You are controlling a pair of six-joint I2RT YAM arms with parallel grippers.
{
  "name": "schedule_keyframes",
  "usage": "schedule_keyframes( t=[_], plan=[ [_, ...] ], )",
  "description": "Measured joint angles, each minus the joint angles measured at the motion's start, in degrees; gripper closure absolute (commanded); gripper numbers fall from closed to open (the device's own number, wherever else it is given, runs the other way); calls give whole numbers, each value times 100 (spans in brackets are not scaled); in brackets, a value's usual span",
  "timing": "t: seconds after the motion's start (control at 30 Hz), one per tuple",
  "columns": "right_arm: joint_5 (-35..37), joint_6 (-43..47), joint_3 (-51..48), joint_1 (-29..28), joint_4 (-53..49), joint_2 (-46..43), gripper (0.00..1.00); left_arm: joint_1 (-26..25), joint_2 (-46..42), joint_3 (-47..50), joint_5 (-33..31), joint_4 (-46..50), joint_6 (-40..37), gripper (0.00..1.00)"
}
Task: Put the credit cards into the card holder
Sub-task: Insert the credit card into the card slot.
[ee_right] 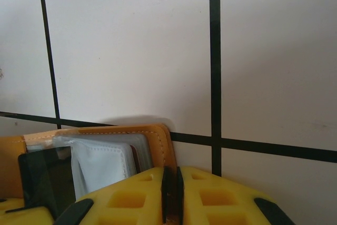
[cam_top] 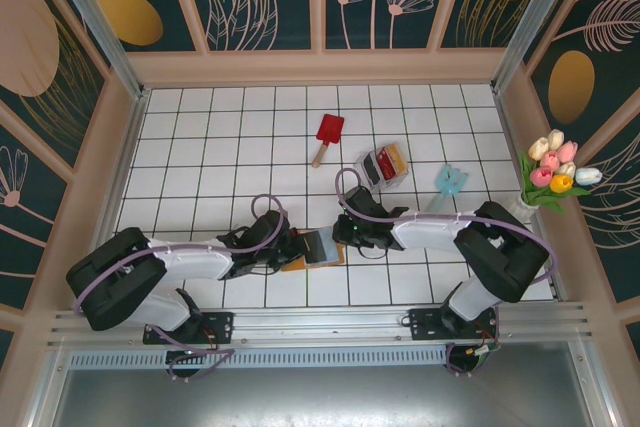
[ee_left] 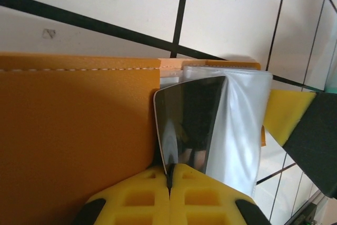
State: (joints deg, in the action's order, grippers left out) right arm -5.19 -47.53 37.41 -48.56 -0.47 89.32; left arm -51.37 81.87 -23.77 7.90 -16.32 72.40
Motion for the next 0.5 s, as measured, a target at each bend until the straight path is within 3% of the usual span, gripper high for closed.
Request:
schedule_keyframes(
  t=[0.27,0.5],
  plan=[
    [66,-2,0,-22,2,0,84,2,164,-304,258,-144,-286,99],
    [70,0,0,-31,7,0,84,-17,-186,-247,197,55,-369,84]
  ],
)
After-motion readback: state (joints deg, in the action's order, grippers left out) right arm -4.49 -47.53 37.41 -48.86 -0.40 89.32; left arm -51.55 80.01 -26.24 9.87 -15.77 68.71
